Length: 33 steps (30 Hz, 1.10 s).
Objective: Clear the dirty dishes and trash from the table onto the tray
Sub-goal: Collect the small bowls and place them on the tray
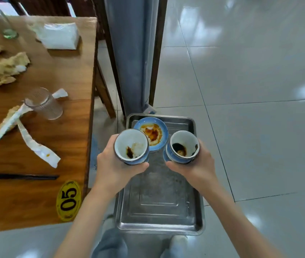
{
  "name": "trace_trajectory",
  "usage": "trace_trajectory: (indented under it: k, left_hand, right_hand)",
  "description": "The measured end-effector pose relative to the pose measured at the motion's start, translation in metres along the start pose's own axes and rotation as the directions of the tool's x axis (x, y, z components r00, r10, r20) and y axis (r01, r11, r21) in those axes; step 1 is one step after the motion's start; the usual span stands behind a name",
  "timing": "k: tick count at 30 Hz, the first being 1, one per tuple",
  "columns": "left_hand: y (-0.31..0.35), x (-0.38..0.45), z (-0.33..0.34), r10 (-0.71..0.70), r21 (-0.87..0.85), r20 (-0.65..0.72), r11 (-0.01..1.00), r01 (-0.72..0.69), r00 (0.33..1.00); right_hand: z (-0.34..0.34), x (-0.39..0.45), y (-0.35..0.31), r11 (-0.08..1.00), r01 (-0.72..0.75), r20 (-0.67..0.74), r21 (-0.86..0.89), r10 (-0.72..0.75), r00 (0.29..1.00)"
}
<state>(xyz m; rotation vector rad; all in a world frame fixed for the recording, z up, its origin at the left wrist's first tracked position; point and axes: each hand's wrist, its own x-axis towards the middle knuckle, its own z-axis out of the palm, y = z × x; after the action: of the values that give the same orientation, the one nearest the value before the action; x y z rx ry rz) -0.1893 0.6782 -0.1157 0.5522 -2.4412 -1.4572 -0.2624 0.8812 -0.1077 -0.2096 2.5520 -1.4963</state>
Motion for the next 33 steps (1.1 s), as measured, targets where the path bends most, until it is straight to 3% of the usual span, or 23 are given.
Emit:
trace_trajectory:
  k: [7, 16, 23, 33]
  left_hand:
    - [-0.079, 0.001, 0.075, -0.132, -0.024, -0.088, 0.991, 0.131, 0.987]
    - [-0.179, 0.016, 0.127, -0.09, 0.06, -0.093, 0.994, 0.096, 0.992]
    - [-0.215, 0.027, 0.137, -0.105, 0.142, -0.07, 0.983, 0.115, 0.992]
    - [-0.217, 0.032, 0.142, -0.131, 0.237, -0.041, 0.962, 0.137, 0.991]
  right_hand:
    - [0.029, 0.024, 0.088, 0.999, -0.002, 0.073, 0.038, 0.0, 0.997]
    - [0.089, 0.046, 0.186, 0.996, -0.075, 0.099, 0.049, 0.07, 0.993]
    - [0.125, 0.062, 0.218, 0.994, -0.111, 0.124, 0.023, 0.107, 0.986]
    - [0.139, 0.065, 0.227, 0.993, -0.112, 0.116, 0.042, 0.106, 0.988]
